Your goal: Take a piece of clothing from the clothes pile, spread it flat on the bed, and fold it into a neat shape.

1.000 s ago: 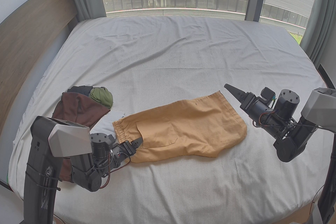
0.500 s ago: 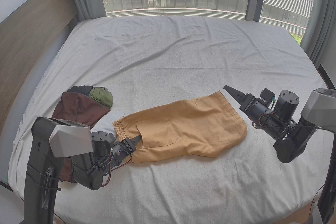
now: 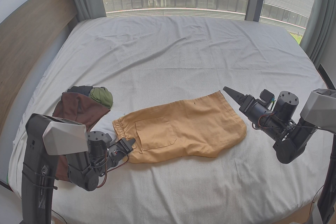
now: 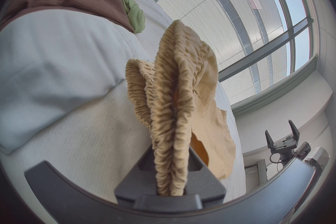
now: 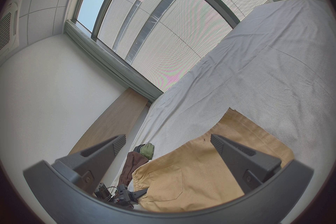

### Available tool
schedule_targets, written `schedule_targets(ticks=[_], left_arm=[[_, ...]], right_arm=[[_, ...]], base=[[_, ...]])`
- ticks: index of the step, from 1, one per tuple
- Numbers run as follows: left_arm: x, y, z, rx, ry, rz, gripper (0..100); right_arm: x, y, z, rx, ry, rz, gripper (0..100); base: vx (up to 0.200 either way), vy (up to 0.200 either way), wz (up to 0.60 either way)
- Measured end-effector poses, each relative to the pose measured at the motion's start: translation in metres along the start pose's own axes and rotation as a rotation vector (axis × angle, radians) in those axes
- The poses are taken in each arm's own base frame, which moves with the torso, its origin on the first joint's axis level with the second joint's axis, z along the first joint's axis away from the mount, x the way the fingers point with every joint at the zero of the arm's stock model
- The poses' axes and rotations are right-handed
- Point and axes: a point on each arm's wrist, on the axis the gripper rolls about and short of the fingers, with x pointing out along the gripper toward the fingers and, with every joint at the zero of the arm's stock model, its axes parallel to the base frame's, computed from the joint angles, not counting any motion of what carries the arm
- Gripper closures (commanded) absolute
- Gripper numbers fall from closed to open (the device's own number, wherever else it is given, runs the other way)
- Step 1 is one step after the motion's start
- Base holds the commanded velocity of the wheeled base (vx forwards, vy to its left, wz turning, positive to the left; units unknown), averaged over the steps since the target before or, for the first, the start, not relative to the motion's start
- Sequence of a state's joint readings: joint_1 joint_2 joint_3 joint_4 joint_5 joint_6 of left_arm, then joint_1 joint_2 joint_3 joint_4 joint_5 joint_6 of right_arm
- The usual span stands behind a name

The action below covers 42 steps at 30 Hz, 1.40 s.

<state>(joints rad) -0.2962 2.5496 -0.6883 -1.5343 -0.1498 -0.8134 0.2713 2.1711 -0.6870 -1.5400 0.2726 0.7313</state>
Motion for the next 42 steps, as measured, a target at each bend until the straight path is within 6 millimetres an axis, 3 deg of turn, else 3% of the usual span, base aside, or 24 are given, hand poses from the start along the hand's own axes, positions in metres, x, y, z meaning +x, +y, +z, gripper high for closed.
schedule_targets(ticks=[13, 26, 36, 42], left_arm=[[-0.047, -0.003, 0.009, -0.029, 0.08, 0.015, 100], [-0.082, 0.002, 0.025, -0.054, 0.065, 0.061, 100], [-0.106, 0.012, 0.037, -0.061, 0.068, 0.083, 100], [-0.114, 0.009, 0.039, -0.063, 0.063, 0.076, 100]], right_arm=[[0.001, -0.005, -0.015, 0.012, 0.046, -0.019, 0], [-0.011, -0.001, -0.06, -0.012, 0.243, 0.007, 0], [-0.016, 0.001, -0.072, -0.018, 0.298, 0.015, 0], [-0.017, 0.002, -0.074, -0.018, 0.307, 0.017, 0]], base=[[0.0, 0.0, 0.0], [0.0, 0.0, 0.0], [0.0, 0.0, 0.0], [0.0, 0.0, 0.0]])
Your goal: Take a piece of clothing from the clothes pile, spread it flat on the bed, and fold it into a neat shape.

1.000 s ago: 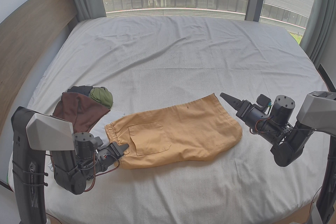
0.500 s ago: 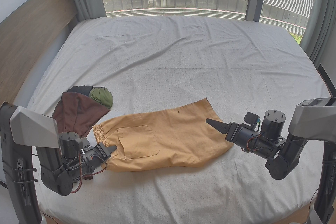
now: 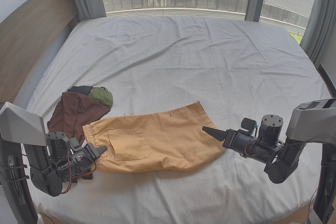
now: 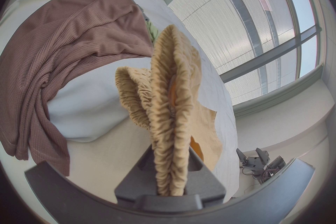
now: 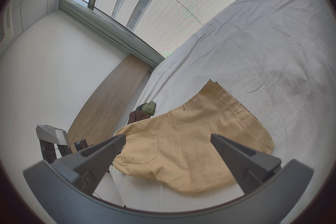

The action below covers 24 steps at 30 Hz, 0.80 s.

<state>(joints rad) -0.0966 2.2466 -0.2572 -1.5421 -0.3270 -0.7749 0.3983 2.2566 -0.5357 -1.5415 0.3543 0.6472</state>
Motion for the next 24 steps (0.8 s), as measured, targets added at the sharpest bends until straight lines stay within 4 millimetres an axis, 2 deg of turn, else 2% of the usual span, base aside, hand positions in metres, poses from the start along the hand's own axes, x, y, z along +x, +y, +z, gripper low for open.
schedule_targets(ticks=[6, 11, 24], left_arm=[[0.001, -0.02, -0.004, 0.031, 0.005, -0.06, 100], [0.008, -0.04, -0.006, 0.07, -0.001, -0.128, 100], [0.042, -0.092, -0.013, 0.136, -0.018, -0.315, 100]], right_arm=[[0.0, 0.001, 0.001, -0.001, -0.003, 0.001, 0], [0.0, 0.0, 0.004, -0.003, -0.013, 0.002, 0], [0.0, 0.0, 0.018, -0.017, -0.069, 0.003, 0]], base=[[0.0, 0.0, 0.0], [0.0, 0.0, 0.0], [0.0, 0.0, 0.0]])
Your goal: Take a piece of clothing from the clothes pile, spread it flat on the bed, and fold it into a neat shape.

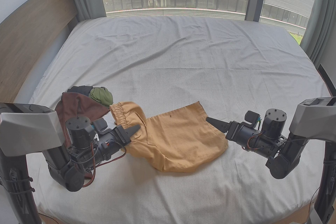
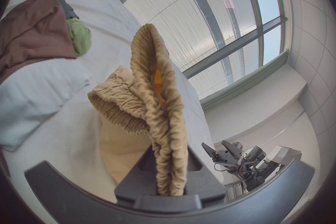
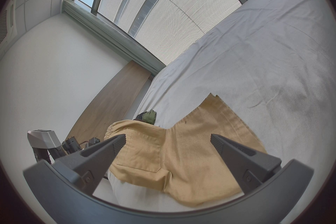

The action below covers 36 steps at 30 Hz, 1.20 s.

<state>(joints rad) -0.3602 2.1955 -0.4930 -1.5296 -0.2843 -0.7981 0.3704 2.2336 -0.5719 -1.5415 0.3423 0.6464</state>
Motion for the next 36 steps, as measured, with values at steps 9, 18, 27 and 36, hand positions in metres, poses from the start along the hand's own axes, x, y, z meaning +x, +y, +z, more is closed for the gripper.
schedule_targets(ticks=[9, 18, 27, 36], left_arm=[[0.035, -0.019, -0.013, 0.017, 0.015, -0.082, 100], [0.067, -0.032, -0.026, -0.007, 0.052, -0.129, 100], [0.091, -0.038, -0.035, -0.022, 0.064, -0.167, 100], [0.114, -0.04, -0.051, -0.023, 0.1, -0.176, 100]], right_arm=[[0.0, -0.011, 0.02, -0.009, -0.08, -0.03, 0], [-0.005, -0.025, 0.04, -0.015, -0.15, -0.062, 0], [-0.008, -0.032, 0.05, -0.017, -0.178, -0.081, 0], [-0.008, -0.033, 0.053, -0.019, -0.188, -0.081, 0]], base=[[0.0, 0.0, 0.0], [0.0, 0.0, 0.0], [0.0, 0.0, 0.0], [0.0, 0.0, 0.0]])
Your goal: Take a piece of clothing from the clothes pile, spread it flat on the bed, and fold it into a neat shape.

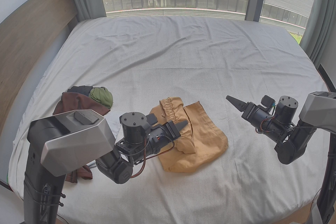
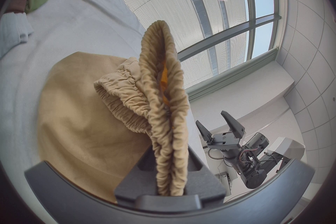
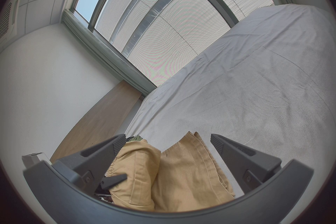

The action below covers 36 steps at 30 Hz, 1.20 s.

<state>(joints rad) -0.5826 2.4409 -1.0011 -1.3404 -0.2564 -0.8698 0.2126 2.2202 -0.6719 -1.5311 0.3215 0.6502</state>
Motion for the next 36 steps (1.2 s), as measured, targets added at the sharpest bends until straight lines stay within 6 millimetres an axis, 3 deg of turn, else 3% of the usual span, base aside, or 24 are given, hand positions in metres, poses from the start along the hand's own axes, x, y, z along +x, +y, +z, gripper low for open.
schedule_targets(ticks=[12, 24, 25, 36], left_arm=[[0.018, 0.004, -0.013, -0.004, 0.037, 0.005, 100], [0.02, 0.008, -0.019, -0.009, 0.058, 0.019, 100], [0.021, 0.008, -0.019, -0.01, 0.061, 0.023, 0], [0.021, 0.007, -0.02, -0.008, 0.05, 0.028, 0]], right_arm=[[0.0, 0.0, 0.0, 0.0, -0.001, 0.001, 0], [0.0, 0.001, 0.0, -0.002, -0.003, 0.005, 0], [0.0, 0.001, 0.0, -0.002, -0.003, 0.005, 0], [0.0, 0.0, -0.001, -0.001, 0.0, 0.003, 0]], base=[[0.0, 0.0, 0.0], [0.0, 0.0, 0.0], [0.0, 0.0, 0.0], [0.0, 0.0, 0.0]])
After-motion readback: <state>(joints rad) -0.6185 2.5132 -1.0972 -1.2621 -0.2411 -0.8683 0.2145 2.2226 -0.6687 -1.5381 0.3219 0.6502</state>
